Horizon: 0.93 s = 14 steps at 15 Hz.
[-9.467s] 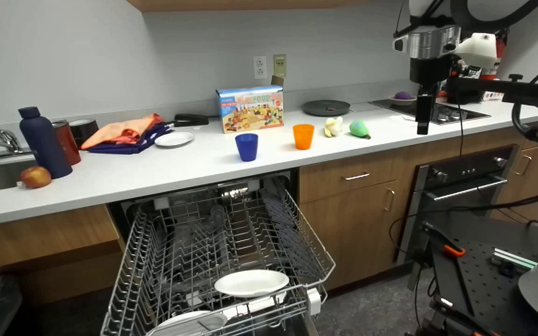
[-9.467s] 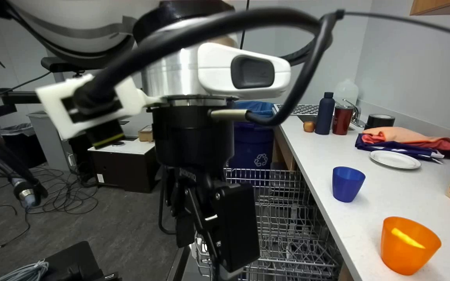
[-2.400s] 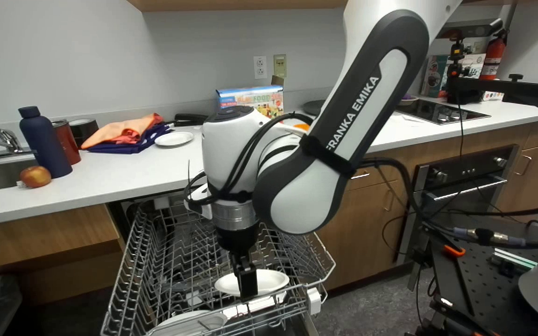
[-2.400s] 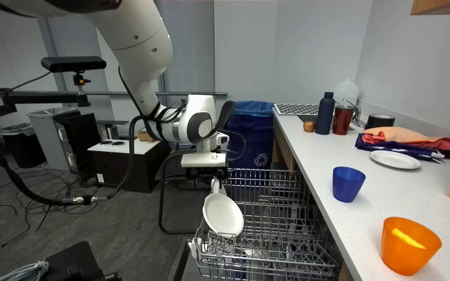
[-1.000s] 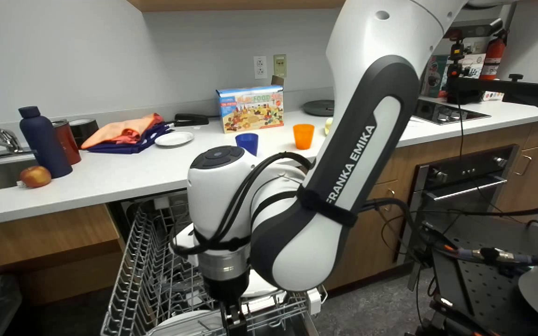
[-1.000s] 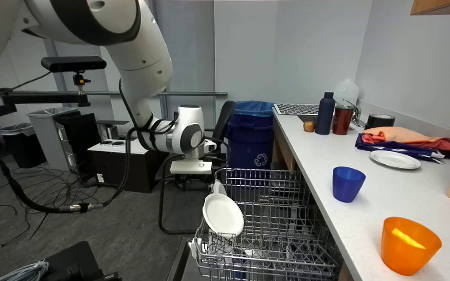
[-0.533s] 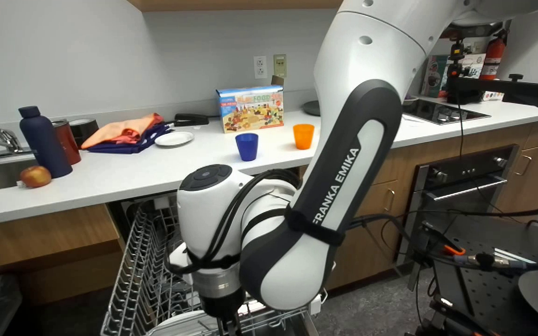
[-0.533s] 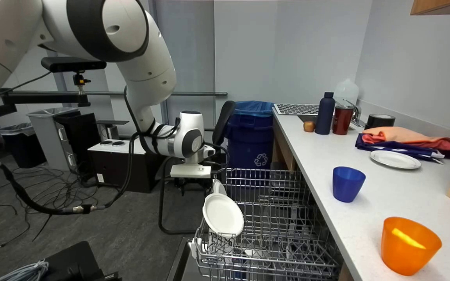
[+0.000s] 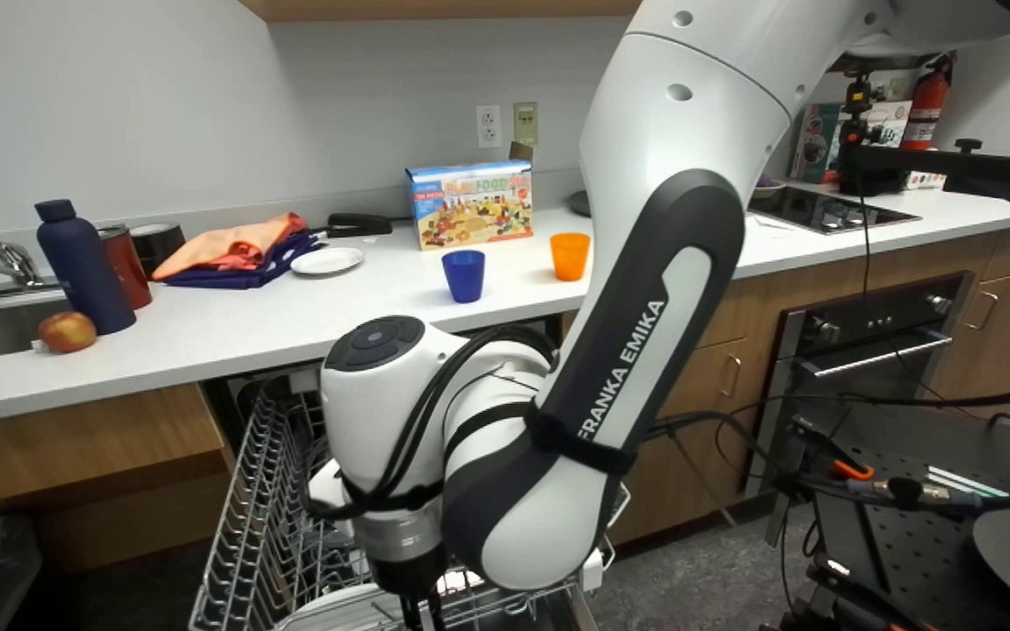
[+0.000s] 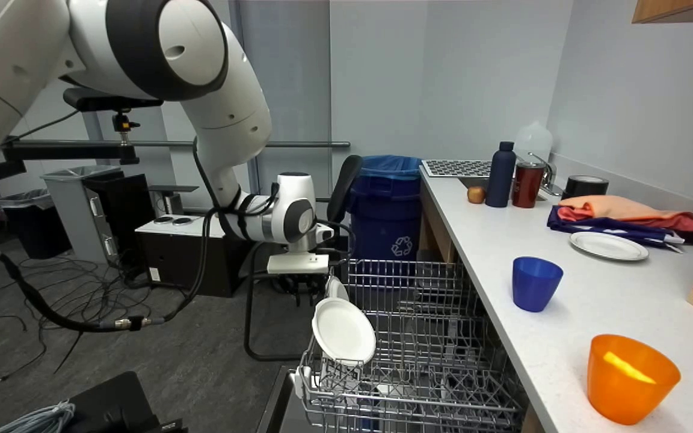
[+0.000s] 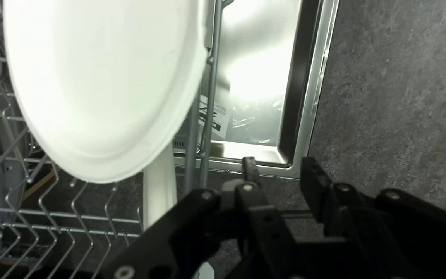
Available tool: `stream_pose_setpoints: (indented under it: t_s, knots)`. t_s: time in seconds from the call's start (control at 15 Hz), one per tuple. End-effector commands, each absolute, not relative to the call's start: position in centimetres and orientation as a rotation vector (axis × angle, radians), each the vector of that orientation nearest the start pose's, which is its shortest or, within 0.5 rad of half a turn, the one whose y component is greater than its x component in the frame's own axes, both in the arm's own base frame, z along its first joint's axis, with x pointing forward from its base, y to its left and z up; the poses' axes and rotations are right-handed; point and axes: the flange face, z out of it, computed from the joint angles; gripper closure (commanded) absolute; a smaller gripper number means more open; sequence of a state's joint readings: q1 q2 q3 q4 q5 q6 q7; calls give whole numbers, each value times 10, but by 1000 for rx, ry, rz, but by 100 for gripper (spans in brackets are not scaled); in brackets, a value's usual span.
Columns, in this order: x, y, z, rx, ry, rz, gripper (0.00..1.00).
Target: Close the top drawer of the dishwasher
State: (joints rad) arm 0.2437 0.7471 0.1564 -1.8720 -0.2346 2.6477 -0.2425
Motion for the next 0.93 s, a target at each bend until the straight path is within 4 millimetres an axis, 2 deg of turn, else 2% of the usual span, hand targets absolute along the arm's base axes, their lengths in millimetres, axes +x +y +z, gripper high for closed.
stream_pose_setpoints:
  t_s: [0.0, 0.07, 0.53, 0.87]
  knots:
    - [588, 251, 118, -2964, -1239, -72, 95]
    - [588, 251, 118, -2983, -1239, -80, 100]
    - [592, 251, 120, -3121, -1216, -128, 100]
    - [590, 254, 119, -3218, -1121, -143, 100]
